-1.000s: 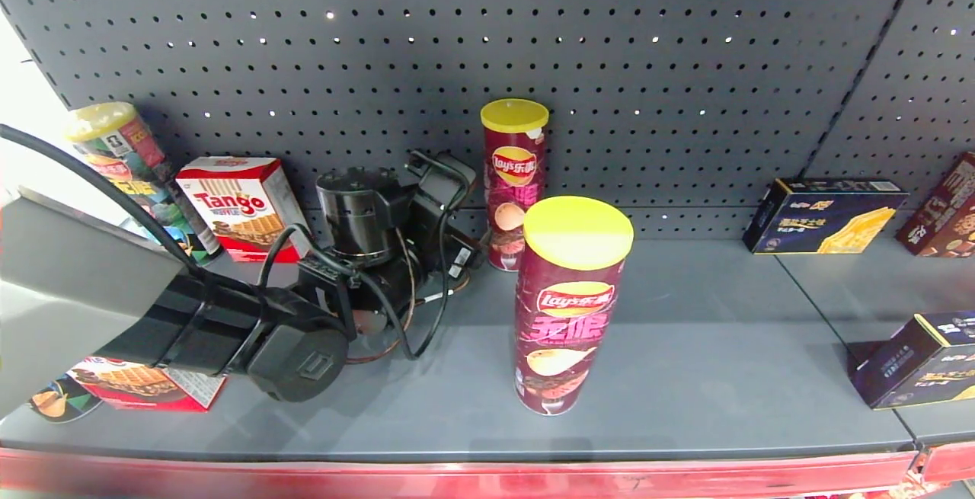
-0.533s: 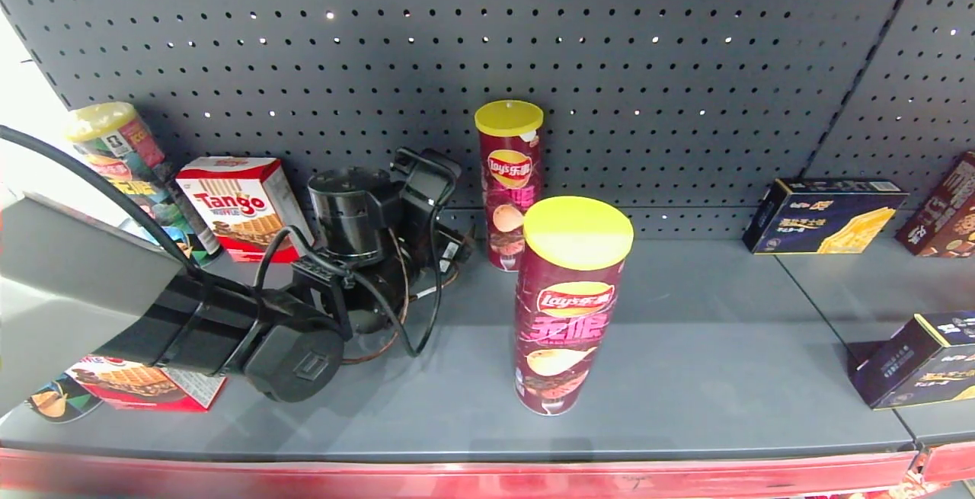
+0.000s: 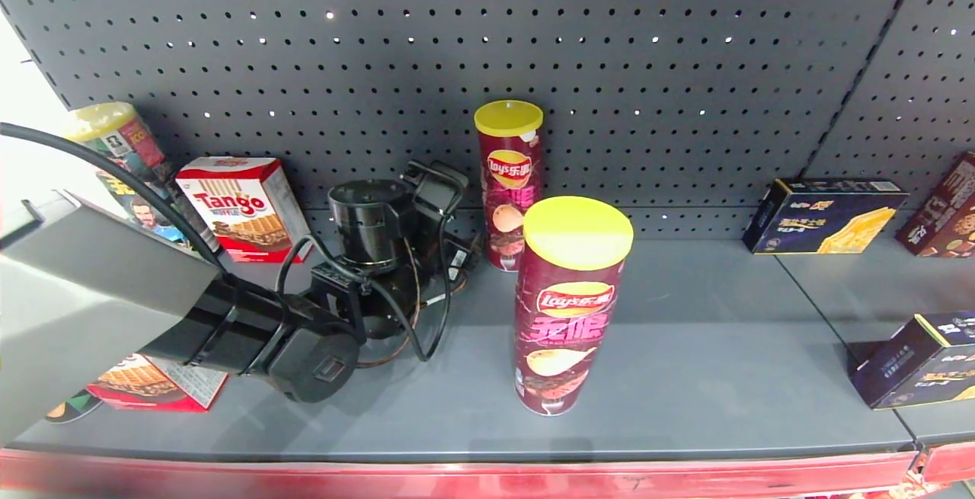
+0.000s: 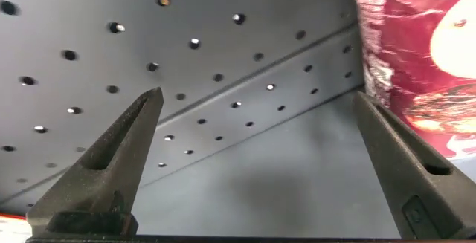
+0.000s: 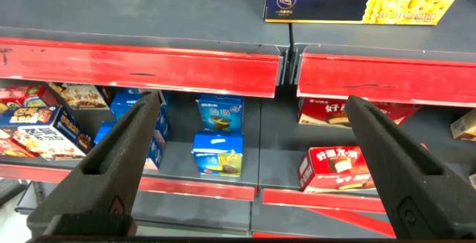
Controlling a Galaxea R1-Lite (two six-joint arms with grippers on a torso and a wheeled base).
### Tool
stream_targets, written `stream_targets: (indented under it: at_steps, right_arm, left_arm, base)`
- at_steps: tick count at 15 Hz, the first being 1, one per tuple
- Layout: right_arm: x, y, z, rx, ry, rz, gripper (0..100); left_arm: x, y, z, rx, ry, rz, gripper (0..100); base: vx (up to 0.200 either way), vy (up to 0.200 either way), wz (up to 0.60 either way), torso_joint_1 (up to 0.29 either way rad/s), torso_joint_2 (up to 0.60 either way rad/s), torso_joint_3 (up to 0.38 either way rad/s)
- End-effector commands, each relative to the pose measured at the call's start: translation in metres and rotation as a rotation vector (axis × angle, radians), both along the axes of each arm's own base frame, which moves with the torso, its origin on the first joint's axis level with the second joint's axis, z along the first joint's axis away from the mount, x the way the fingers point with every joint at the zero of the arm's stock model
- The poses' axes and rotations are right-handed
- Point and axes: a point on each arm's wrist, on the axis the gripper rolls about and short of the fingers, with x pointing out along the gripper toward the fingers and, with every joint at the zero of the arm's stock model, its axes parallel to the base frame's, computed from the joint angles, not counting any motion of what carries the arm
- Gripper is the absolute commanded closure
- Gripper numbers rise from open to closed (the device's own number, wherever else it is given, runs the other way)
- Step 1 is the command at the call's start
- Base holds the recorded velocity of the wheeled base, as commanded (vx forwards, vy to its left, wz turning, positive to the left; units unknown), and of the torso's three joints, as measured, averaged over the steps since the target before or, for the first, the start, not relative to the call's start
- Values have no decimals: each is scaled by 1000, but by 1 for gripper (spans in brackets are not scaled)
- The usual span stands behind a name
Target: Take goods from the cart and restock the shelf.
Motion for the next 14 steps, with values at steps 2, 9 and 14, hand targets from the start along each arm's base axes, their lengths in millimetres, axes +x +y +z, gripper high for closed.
stream_targets:
  at_steps: [2, 9, 14]
  right_arm:
    - [0, 0, 0, -1, 1, 0, 0]
    - [0, 0, 0, -1, 1, 0, 0]
    - [0, 0, 0, -1, 1, 0, 0]
  left_arm:
    - [-1, -6, -2, -10, 7, -13, 0]
    - [-3, -12, -4, -18, 16, -27, 0]
    - [-1, -14, -5, -19, 16, -29, 0]
  base:
    - [0, 0, 0, 0, 0, 0]
    - [0, 0, 0, 0, 0, 0]
    - [0, 0, 0, 0, 0, 0]
